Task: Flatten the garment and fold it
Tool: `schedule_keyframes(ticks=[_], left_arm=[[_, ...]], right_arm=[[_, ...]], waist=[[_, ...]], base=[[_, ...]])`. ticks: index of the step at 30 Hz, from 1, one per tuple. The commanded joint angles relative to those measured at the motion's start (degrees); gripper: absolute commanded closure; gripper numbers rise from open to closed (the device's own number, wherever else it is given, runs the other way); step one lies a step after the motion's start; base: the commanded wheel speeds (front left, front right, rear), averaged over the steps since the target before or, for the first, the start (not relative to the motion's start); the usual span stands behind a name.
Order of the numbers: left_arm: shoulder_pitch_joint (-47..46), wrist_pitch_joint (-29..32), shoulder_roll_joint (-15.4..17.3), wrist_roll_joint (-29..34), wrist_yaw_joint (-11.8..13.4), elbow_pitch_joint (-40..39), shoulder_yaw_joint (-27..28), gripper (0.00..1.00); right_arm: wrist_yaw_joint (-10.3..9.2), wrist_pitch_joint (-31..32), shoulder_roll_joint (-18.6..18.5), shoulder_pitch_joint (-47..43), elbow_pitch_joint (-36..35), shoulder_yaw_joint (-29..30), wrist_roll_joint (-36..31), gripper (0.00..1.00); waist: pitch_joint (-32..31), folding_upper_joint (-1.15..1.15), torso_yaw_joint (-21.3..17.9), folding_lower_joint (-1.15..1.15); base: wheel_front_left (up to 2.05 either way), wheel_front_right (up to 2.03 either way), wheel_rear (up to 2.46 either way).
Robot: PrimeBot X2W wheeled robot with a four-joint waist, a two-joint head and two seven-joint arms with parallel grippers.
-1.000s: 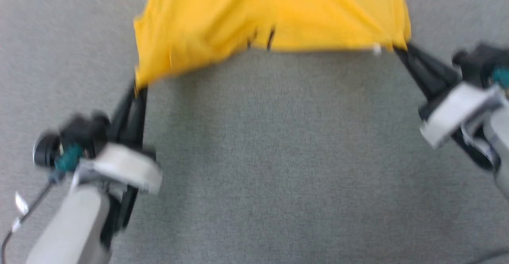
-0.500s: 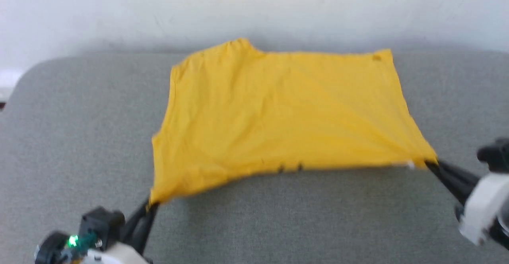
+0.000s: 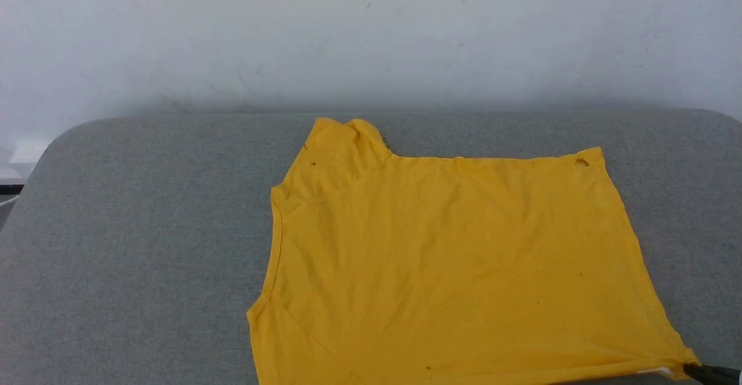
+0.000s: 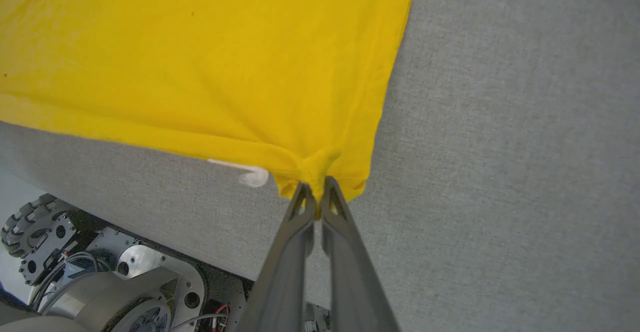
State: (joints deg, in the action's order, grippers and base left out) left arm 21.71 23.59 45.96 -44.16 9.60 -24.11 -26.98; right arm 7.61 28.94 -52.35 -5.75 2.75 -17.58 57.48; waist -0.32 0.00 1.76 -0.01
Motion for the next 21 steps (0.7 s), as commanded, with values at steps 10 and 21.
schedule_keyframes(ticks=[10, 21], left_arm=[[-5.7, -5.4, -2.8, 0.6, -1.6, -1.2, 2.7, 1.0], [-19.1, -14.6, -8.8, 5.9, -3.5, 4.8, 4.1, 1.0]], right_arm=[[-0.12, 2.8, 10.1, -4.8, -8.7, 12.7, -6.6, 1.0], [-0.12, -2.6, 13.9, 1.8, -11.4, 15.0, -12.2, 1.0]], waist=[[2.0, 0.0, 0.1, 0.01], [9.3, 0.0, -0.9, 0.01]], base=[[0.0, 0.0, 0.0], [0.0, 0.0, 0.0]])
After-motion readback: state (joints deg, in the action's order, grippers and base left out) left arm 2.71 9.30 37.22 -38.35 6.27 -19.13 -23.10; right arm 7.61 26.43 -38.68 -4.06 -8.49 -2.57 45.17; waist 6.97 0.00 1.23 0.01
